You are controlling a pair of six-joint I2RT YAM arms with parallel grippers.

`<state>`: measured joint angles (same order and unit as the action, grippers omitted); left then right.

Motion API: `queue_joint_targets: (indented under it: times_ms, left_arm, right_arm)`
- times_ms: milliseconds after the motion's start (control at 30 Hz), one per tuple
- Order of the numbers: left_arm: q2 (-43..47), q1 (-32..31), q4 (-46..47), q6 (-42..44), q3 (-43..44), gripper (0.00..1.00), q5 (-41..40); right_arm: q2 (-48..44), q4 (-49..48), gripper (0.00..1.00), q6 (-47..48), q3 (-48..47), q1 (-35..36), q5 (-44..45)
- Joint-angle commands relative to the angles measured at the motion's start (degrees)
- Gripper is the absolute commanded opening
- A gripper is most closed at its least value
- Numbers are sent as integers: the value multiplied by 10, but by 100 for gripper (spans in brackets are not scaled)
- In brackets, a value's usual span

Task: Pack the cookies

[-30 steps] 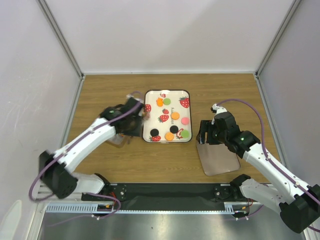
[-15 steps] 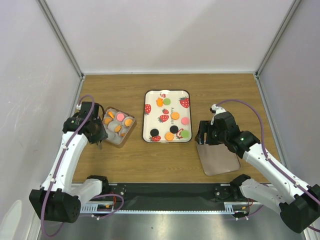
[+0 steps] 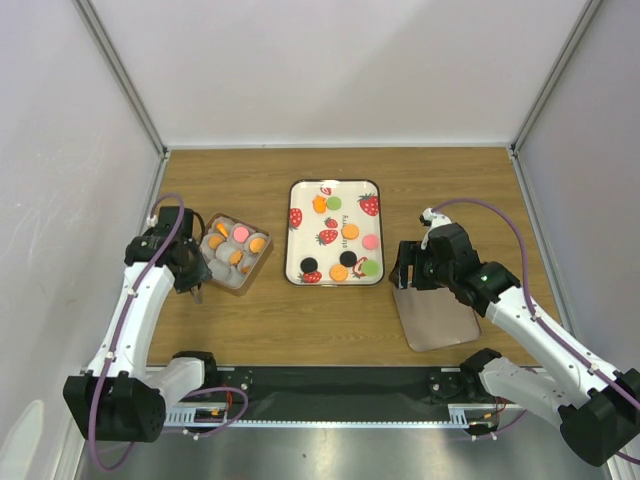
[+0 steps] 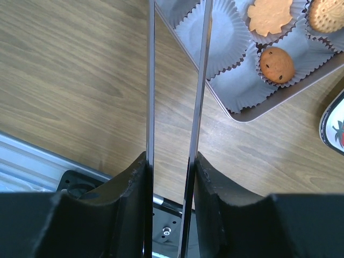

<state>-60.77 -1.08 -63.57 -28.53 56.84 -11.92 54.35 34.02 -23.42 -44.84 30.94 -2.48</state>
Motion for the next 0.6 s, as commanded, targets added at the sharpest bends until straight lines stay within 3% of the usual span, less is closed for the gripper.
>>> queue_joint_targets:
  times_ms: [0,567]
  left_arm:
    - [6,7,8,-9,-1,39,-12]
    - [31,7,6,-12,-20,40,15]
  right_arm:
    - [-2,-17,73,8,3,-1,-4]
    - [-5,-18,73,8,3,-1,-2]
